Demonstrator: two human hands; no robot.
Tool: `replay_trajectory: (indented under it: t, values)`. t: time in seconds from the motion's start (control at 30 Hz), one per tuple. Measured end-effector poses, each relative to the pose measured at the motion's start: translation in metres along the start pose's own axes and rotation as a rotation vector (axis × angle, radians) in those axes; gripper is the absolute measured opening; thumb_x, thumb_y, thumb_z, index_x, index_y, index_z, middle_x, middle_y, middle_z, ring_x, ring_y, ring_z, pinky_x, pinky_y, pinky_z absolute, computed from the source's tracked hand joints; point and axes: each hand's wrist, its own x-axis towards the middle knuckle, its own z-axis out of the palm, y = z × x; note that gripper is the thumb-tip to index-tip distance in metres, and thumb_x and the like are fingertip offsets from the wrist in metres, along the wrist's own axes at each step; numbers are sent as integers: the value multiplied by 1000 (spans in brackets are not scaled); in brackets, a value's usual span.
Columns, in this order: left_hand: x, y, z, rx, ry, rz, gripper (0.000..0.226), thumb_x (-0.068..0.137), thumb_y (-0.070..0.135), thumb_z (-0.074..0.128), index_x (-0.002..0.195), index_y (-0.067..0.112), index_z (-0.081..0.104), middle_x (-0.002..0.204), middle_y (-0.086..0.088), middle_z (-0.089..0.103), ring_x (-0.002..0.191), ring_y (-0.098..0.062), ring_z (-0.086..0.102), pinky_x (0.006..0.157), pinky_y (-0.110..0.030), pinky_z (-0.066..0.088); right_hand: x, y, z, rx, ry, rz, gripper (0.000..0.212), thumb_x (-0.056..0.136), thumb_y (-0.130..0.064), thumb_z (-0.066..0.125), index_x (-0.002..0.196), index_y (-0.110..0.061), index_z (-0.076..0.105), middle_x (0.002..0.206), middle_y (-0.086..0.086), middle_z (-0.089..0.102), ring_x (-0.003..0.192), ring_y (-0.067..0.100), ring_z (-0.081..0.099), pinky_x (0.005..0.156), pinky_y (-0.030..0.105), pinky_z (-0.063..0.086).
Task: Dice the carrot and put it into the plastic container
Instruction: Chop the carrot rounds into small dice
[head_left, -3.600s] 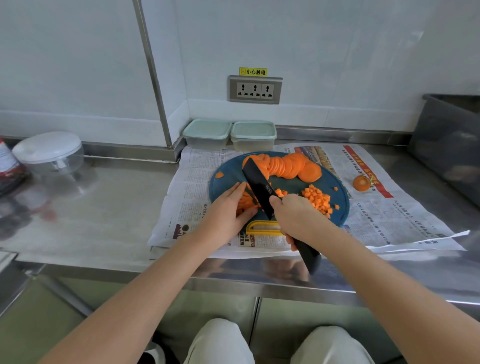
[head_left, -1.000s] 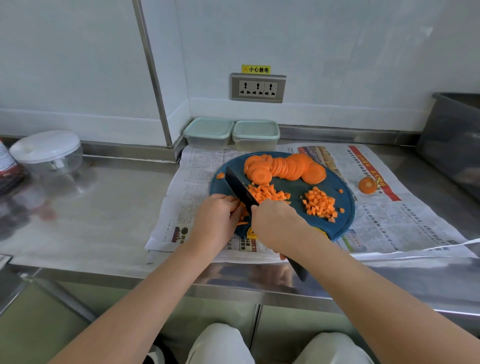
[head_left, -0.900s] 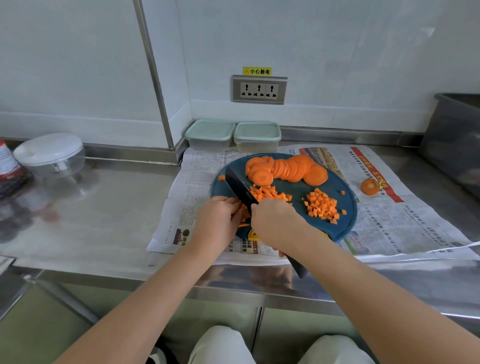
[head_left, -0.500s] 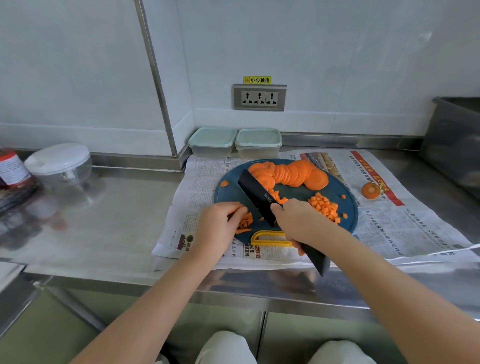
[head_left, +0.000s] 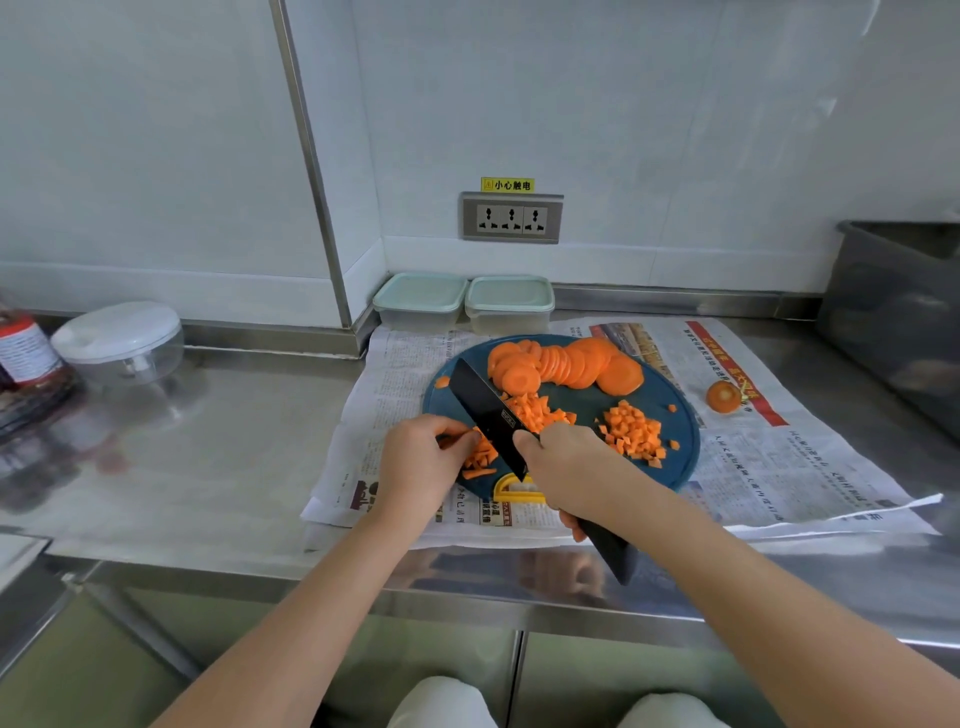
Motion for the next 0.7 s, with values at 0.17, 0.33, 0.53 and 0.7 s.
replay_trajectory:
  t: [0.17, 0.33, 0.53, 0.7]
  values:
    - [1, 0, 0, -18, -29, 9, 6, 84, 18, 71, 85, 15, 76, 80, 7, 70, 70, 3, 59, 64, -5, 43, 8, 3, 6, -176, 19, -85, 40, 105, -25, 20, 70, -14, 37, 66, 5, 46, 54, 16, 45, 51, 27, 40]
    - [2, 0, 0, -23, -45, 12, 6, 85, 16, 70, 86, 14, 75, 79, 10, 66, 71, 5, 58, 65, -5, 43, 17, 2, 11, -305, -17, -61, 30, 105, -20, 21, 100, -7, 47, 69, 3, 38, 53, 12, 38, 39, 20, 28]
    - [4, -3, 2, -46, -48, -14, 6, 85, 14, 70, 86, 13, 75, 81, 6, 69, 73, -2, 62, 71, -18, 51, 12, -15, 12, -462, 2, -108, 28, 102, -3, 26, 122, 1, 47, 66, 4, 22, 53, 13, 26, 43, 23, 23]
    - [1, -1, 3, -73, -42, -19, 9, 84, 13, 70, 91, 12, 76, 84, 3, 71, 76, -5, 64, 74, -19, 52, 23, -11, 9, -546, -87, -116, 15, 102, -4, 32, 95, -10, 45, 70, 6, 41, 55, 18, 59, 22, 18, 29]
